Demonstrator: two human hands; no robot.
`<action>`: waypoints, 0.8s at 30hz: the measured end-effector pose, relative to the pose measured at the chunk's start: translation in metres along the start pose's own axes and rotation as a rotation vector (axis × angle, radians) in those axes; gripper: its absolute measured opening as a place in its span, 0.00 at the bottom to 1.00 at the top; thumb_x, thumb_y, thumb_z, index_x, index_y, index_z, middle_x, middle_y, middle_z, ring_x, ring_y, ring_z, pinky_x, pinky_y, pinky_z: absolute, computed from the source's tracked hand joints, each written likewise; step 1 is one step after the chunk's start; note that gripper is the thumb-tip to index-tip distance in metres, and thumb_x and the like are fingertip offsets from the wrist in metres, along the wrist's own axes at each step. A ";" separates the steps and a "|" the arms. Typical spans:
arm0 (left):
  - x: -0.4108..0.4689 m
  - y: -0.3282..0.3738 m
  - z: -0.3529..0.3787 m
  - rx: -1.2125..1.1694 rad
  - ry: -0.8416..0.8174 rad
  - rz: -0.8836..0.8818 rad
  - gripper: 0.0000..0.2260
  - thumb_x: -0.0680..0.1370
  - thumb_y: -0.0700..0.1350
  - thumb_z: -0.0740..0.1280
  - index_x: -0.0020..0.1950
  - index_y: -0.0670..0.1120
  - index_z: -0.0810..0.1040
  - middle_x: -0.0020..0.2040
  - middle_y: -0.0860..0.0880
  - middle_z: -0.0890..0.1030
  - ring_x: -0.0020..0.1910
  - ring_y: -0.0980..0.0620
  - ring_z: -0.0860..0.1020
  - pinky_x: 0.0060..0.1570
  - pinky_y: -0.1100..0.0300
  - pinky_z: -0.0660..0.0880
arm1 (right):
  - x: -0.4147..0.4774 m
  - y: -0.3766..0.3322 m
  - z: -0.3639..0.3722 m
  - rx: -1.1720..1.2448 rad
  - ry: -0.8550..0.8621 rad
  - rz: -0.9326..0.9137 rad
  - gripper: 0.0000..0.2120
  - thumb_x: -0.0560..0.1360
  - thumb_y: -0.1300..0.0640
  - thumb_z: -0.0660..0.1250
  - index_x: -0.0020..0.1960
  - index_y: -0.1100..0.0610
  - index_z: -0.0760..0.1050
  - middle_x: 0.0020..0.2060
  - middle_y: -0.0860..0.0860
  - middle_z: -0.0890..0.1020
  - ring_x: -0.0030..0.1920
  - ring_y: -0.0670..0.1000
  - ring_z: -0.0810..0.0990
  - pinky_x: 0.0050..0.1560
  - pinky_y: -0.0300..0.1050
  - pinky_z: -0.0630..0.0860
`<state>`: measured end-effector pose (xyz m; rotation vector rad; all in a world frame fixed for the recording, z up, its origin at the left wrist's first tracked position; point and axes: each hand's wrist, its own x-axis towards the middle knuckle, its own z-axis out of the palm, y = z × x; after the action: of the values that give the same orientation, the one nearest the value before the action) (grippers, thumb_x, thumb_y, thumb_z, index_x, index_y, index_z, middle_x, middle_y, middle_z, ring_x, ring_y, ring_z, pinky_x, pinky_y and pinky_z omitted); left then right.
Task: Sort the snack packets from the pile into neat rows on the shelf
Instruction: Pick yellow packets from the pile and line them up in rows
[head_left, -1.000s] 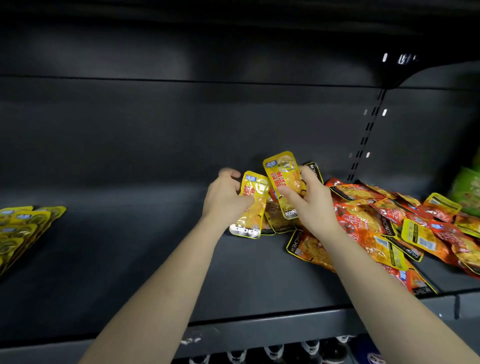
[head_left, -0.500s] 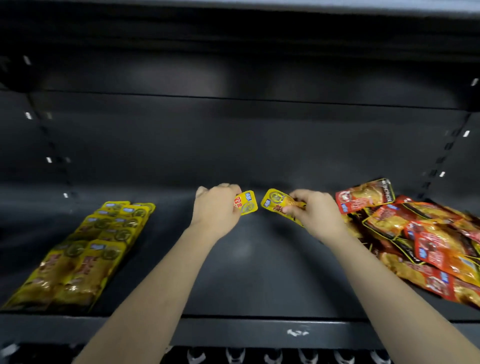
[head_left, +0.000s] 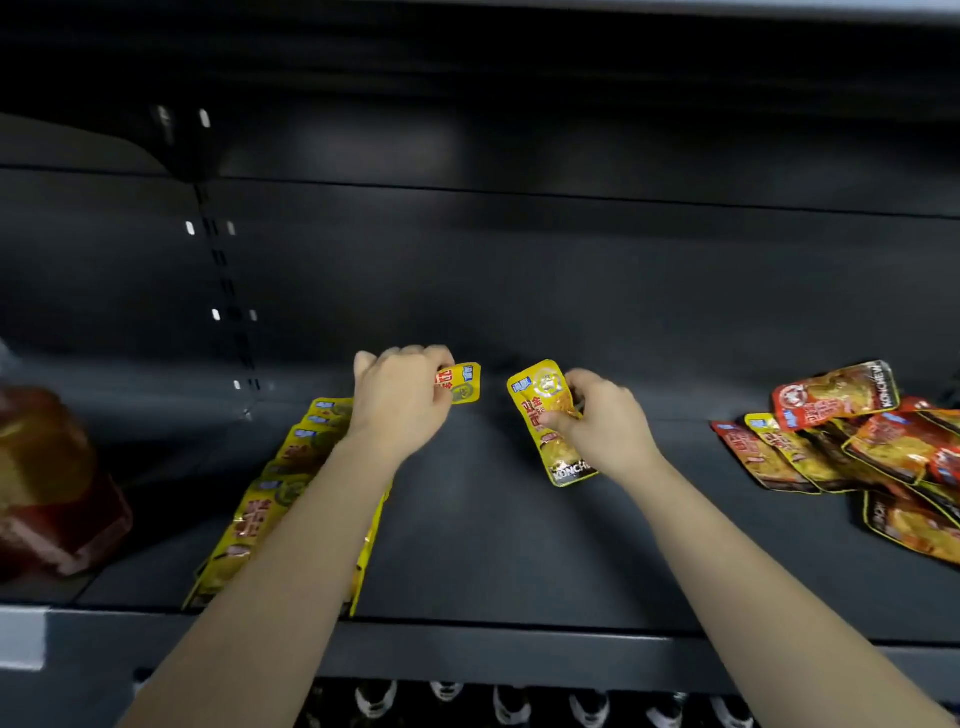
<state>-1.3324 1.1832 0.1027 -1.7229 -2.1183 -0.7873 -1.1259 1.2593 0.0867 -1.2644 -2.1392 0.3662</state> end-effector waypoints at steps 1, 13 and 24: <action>0.001 -0.008 -0.002 0.007 0.008 0.000 0.10 0.75 0.44 0.63 0.55 0.53 0.77 0.48 0.52 0.80 0.52 0.47 0.76 0.50 0.53 0.60 | 0.001 -0.006 0.005 0.014 -0.004 0.007 0.12 0.71 0.52 0.73 0.51 0.52 0.75 0.40 0.44 0.78 0.43 0.50 0.75 0.41 0.42 0.66; 0.008 -0.064 0.009 0.049 0.080 0.017 0.13 0.75 0.42 0.63 0.58 0.51 0.78 0.48 0.48 0.80 0.51 0.43 0.77 0.51 0.52 0.60 | 0.016 -0.046 0.058 0.329 -0.065 0.186 0.13 0.70 0.59 0.75 0.49 0.52 0.74 0.36 0.42 0.76 0.38 0.44 0.76 0.35 0.32 0.70; 0.003 -0.079 0.017 -0.032 0.149 -0.021 0.15 0.74 0.39 0.64 0.58 0.52 0.79 0.50 0.51 0.81 0.52 0.46 0.77 0.51 0.52 0.60 | 0.038 -0.060 0.102 0.262 -0.153 0.298 0.10 0.69 0.57 0.76 0.36 0.51 0.75 0.39 0.49 0.81 0.44 0.52 0.82 0.46 0.46 0.78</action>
<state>-1.4077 1.1856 0.0731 -1.6068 -2.0378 -0.9293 -1.2455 1.2693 0.0535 -1.4369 -1.9443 0.8644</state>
